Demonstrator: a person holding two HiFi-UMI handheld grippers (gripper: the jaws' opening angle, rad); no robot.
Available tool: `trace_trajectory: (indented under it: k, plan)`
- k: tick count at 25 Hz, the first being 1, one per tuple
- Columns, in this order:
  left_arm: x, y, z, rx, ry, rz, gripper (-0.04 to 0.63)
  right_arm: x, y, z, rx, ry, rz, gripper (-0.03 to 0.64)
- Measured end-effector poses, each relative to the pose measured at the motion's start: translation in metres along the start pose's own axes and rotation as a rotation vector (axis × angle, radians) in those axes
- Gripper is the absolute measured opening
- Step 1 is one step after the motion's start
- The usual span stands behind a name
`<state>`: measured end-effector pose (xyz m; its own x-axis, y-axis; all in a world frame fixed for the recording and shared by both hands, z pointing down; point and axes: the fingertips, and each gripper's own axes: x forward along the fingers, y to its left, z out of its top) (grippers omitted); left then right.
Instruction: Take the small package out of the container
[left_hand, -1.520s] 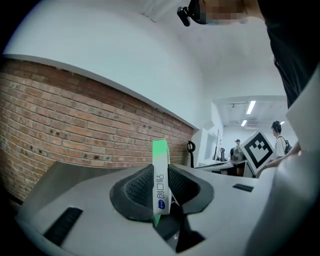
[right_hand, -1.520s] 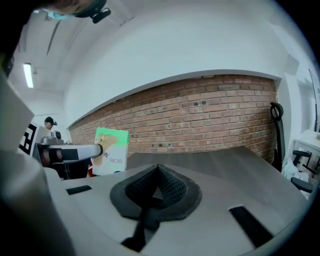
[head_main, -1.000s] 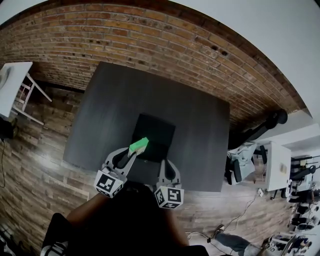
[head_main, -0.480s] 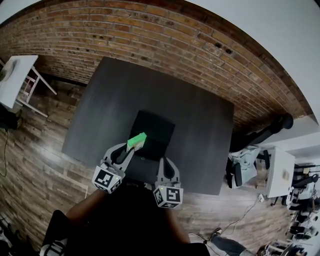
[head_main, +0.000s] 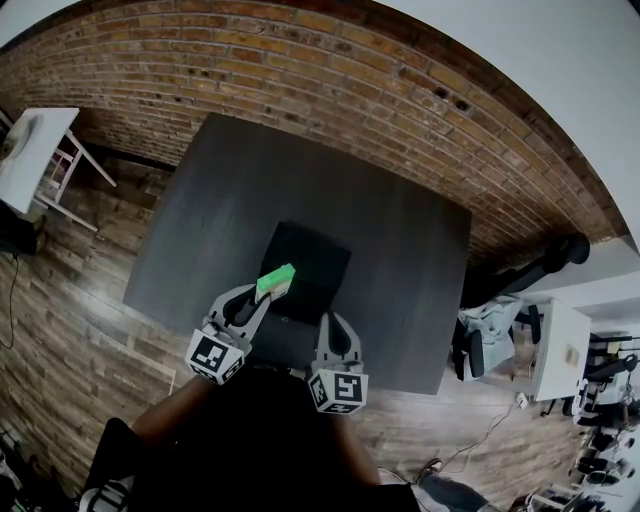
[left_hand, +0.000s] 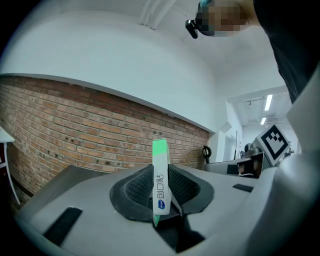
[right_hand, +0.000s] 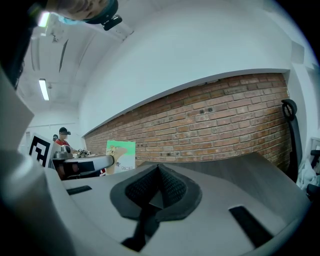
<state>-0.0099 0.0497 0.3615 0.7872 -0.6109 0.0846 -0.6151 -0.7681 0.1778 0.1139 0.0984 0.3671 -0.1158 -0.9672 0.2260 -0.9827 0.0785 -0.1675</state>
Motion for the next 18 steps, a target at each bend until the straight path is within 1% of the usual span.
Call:
trace_trajectory:
  k: [13, 18]
  plan:
    - [-0.0026, 0.0052, -0.0064, -0.001, 0.030, 0.009, 0.107, 0.0072, 0.0061, 0.0006, -0.012, 0.004, 0.016, 0.024]
    - [-0.0020, 0.0032, -0.0078, 0.009, 0.013, -0.006, 0.107, 0.0069, 0.0066, -0.0014, -0.015, 0.005, 0.017, 0.023]
